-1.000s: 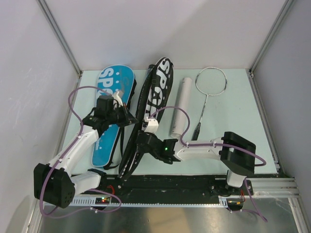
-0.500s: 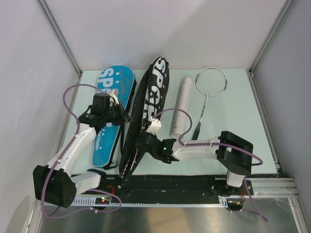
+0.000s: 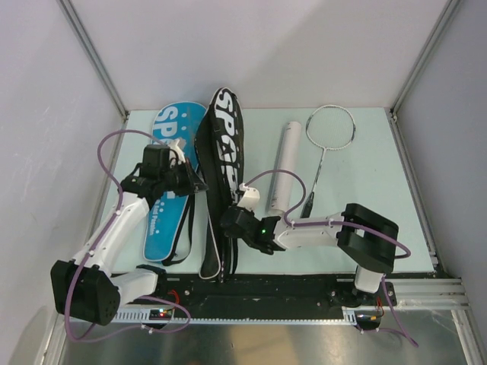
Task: Pack up the badminton gear
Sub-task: Adjust the racket in the racket bag.
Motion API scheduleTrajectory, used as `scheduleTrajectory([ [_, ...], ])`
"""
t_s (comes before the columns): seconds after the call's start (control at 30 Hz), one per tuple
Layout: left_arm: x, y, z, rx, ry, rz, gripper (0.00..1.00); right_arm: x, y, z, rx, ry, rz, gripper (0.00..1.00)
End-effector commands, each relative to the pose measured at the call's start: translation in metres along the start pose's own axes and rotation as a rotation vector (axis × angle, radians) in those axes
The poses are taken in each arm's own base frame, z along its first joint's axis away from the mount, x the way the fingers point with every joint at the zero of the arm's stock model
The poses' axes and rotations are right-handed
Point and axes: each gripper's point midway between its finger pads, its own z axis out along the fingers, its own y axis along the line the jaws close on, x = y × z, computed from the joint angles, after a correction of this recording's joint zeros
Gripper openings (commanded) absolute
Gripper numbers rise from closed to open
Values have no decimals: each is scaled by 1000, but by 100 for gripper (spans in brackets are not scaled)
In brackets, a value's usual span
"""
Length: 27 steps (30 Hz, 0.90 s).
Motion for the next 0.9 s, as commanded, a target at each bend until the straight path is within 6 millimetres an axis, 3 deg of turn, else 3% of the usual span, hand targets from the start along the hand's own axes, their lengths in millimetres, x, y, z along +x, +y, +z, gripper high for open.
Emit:
scheduleTrajectory([
  [0.0,2,-16,-1,121,-13,15,15,15,-62,-2,152,45,-251,2],
  [0.1,17,-14,4,138,4,0,32,7,-40,-3,76,16,-253,0],
  [0.27,33,-12,9,110,-5,26,59,-7,-22,-9,28,-20,-249,0],
  [0.5,56,5,17,29,-3,25,65,-14,-16,-12,16,-28,-233,0],
  [0.53,58,6,17,23,-2,29,64,-14,-16,-13,17,-28,-231,0],
  [0.6,62,6,19,22,6,37,49,-16,-16,-15,19,-31,-220,0],
  [0.67,63,2,18,36,9,46,25,-21,-13,-20,7,-29,-201,0],
  [0.73,58,-5,15,49,-10,60,8,-31,-4,-30,-31,-29,-173,8],
  [0.87,52,-12,12,52,-33,75,1,-48,13,-54,-100,-43,-123,30],
])
